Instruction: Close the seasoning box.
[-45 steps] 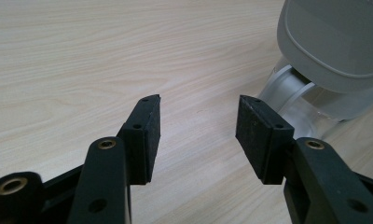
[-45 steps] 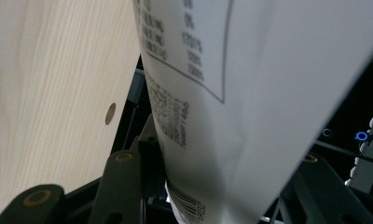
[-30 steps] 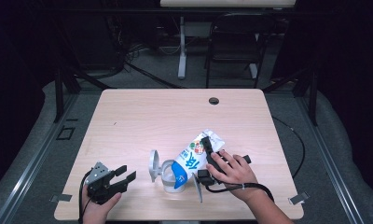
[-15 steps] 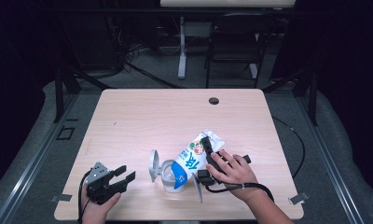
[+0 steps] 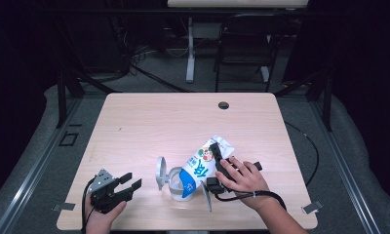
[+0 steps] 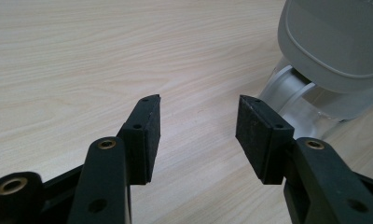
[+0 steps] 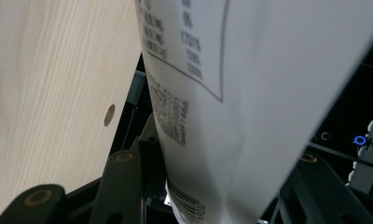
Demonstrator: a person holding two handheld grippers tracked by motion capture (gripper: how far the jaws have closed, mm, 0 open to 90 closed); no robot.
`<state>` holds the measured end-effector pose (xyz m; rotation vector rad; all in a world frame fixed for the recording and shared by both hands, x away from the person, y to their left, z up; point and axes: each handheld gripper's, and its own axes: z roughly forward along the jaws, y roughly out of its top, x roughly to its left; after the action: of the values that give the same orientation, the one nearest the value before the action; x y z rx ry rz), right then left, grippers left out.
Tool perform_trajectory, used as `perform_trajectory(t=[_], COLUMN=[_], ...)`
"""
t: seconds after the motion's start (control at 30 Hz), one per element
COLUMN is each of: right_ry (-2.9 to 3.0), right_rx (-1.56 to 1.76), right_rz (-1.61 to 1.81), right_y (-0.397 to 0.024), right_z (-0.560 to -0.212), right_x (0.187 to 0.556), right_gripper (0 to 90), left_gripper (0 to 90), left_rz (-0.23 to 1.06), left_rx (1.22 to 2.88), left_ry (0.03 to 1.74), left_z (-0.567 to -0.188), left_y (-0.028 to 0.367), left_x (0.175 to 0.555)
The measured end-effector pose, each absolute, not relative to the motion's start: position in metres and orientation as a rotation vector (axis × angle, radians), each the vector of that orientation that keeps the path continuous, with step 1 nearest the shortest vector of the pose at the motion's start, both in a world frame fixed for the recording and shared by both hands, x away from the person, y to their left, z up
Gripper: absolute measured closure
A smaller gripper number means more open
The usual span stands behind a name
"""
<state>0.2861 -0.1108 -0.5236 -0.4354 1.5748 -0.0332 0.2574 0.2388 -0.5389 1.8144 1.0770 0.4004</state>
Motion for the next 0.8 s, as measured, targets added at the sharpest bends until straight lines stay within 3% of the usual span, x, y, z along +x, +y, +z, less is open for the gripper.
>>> perform_trajectory(t=[0.8], right_ry=[1.551], right_rx=[-0.462], right_rz=[-0.056], right_y=[-0.1093], right_z=[-0.5201], right_x=[0.2843], right_gripper=[56.5], left_gripper=[50.5], left_rz=[0.398], left_rx=[1.819], left_ry=[1.076], left_z=[-0.5394], left_y=[0.2398], left_x=[0.2572])
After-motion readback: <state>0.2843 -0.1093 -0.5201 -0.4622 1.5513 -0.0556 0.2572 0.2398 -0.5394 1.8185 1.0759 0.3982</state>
